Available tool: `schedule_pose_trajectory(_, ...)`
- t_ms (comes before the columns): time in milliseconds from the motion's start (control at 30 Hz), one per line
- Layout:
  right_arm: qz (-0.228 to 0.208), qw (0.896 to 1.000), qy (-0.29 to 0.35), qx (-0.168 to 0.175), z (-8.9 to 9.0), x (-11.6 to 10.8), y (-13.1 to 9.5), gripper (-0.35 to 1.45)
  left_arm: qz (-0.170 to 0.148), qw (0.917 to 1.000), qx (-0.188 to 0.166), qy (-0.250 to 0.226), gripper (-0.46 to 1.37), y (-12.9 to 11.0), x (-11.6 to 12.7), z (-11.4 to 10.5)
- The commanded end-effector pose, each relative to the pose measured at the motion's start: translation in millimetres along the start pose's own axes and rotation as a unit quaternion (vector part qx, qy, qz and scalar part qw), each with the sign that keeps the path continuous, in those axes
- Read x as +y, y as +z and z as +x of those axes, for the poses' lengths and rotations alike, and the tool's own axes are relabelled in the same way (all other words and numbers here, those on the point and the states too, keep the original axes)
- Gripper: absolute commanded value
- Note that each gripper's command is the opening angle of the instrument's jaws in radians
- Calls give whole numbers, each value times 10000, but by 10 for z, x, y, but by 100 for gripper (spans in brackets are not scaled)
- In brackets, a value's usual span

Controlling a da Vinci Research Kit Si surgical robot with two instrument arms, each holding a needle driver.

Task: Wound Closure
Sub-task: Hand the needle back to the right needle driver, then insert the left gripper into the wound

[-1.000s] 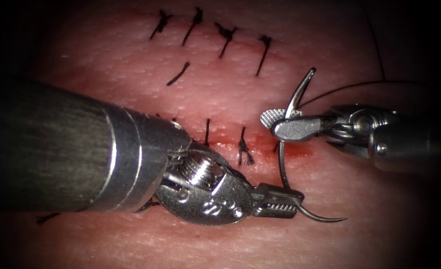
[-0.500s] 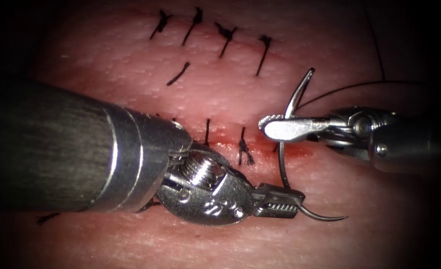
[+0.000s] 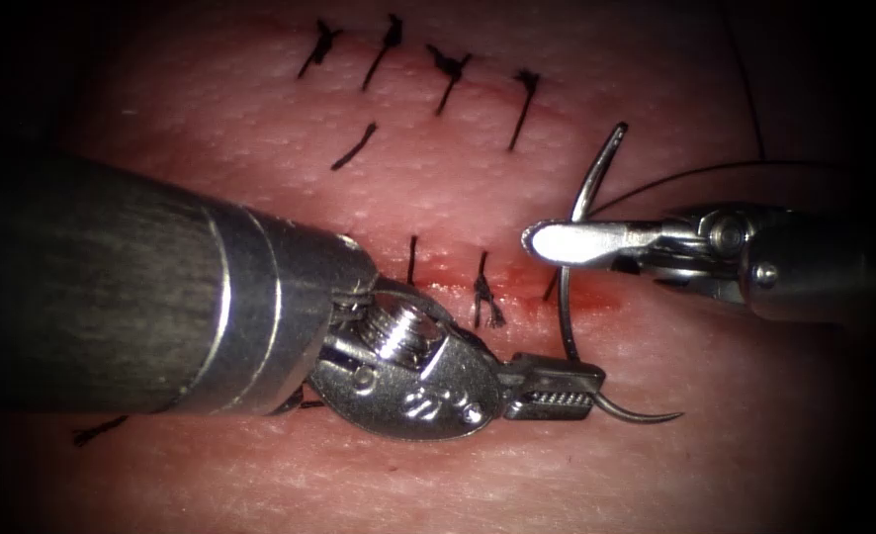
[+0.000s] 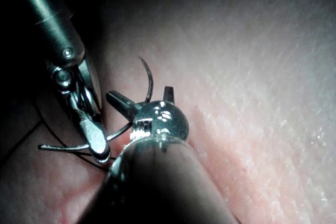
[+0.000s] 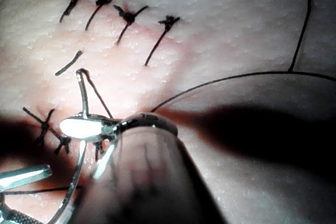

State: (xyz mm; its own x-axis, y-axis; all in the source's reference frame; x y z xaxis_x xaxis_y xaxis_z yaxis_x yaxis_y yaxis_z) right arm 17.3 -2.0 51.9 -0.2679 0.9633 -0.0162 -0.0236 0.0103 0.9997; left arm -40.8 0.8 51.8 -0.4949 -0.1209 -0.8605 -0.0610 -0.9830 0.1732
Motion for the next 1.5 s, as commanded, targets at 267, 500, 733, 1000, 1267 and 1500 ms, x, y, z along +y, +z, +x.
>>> schedule_pose_trajectory(267,-267,9959,-835,210,22,-11,-15,-35,190,9983,-79,-550,84,-8,-1,-1)
schedule_pose_trajectory(500,-364,9873,-1523,284,37,-28,-22,-35,99,9959,28,-897,5,-19,-2,-8)
schedule_pose_trajectory(733,-402,9674,-2434,570,53,-47,-23,-35,4,9923,-9,-1241,-23,-27,-2,-20)
schedule_pose_trajectory(1000,-434,9223,-3770,728,79,-71,-29,-35,-134,9874,-344,-1539,-8,-19,12,-36)
schedule_pose_trajectory(1267,-480,8974,-4321,753,84,-83,-36,-35,-159,9808,-451,-1892,-35,-18,12,-38)
schedule_pose_trajectory(1500,-480,8931,-4408,759,72,-81,-40,-35,-272,9776,-701,-1964,-8,-16,12,-41)
